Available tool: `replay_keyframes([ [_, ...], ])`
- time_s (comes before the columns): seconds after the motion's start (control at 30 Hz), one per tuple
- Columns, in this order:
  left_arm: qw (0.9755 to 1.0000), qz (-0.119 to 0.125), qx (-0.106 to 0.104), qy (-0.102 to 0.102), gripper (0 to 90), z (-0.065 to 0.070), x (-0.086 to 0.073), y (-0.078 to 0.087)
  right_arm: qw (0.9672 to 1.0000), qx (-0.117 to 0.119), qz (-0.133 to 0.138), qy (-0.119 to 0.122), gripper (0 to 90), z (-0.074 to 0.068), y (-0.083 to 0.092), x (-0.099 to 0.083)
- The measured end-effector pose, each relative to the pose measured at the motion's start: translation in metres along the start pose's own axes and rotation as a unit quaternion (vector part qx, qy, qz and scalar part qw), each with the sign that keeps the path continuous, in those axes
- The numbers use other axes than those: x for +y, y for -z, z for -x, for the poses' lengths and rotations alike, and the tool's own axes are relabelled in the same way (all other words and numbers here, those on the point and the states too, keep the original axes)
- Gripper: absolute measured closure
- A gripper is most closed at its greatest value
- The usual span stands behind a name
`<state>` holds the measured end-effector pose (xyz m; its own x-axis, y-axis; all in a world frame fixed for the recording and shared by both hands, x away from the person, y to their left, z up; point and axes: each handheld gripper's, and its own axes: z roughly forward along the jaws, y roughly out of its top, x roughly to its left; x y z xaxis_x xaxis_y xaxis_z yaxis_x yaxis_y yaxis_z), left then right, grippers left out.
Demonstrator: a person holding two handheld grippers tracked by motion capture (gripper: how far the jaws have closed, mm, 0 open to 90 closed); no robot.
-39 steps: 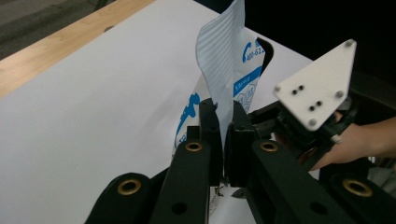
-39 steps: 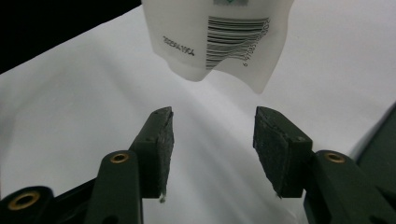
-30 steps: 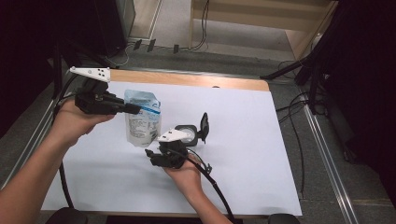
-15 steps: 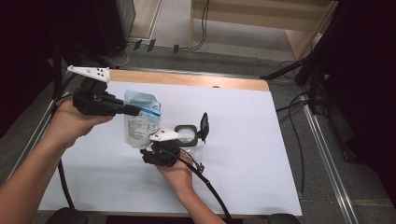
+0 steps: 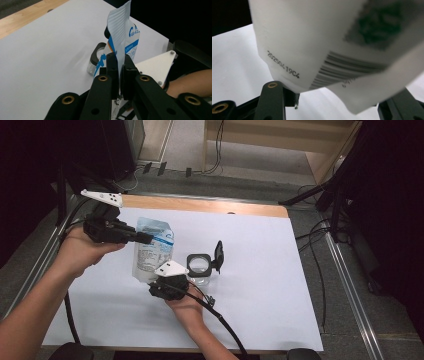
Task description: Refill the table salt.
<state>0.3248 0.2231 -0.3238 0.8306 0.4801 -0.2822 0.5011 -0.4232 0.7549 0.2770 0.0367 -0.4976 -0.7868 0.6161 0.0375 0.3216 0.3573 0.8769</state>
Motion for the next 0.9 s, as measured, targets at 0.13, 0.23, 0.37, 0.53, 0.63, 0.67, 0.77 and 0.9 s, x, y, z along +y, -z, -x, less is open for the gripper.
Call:
replay_keyframes([
  [0.13, 1.0, -0.005, 0.005, 0.0, 87.9, -0.002, 0.003, -0.012, 0.9999, 0.014, -0.007, -0.006, 45.6, -0.001, -0.001, -0.002],
  [0.23, 1.0, 0.002, 0.0, 0.007, 87.5, -0.005, 0.003, -0.019, 0.9997, 0.018, -0.012, -0.015, 46.4, 0.0, -0.001, -0.005],
  [0.37, 0.9999, -0.005, -0.005, 0.011, 88.4, -0.007, 0.003, -0.026, 0.9997, 0.019, -0.015, -0.01, 46.1, 0.001, 0.0, -0.007],
  [0.53, 0.9999, -0.013, -0.006, 0.007, 88.6, -0.003, 0.007, -0.033, 0.9996, 0.029, -0.002, -0.007, 37.3, -0.001, 0.002, -0.01],
  [0.63, 0.9999, -0.011, -0.008, 0.006, 88.5, -0.004, 0.009, -0.037, 0.9997, 0.022, -0.001, 0.001, 37.2, -0.003, 0.003, -0.009],
  [0.67, 0.9999, -0.011, -0.009, 0.006, 88.6, -0.003, 0.01, -0.039, 0.9997, 0.025, 0.001, 0.001, 39.7, -0.003, 0.004, -0.009],
  [0.77, 0.9998, -0.014, -0.01, 0.001, 88.5, -0.002, 0.01, -0.043, 0.9996, 0.027, -0.002, 0.002, 43.0, -0.002, 0.003, -0.009],
  [0.9, 0.9998, -0.011, -0.015, 0.002, 87.6, -0.002, 0.009, -0.046, 0.9994, 0.033, -0.007, -0.003, 44.5, 0.0, 0.003, -0.011],
])
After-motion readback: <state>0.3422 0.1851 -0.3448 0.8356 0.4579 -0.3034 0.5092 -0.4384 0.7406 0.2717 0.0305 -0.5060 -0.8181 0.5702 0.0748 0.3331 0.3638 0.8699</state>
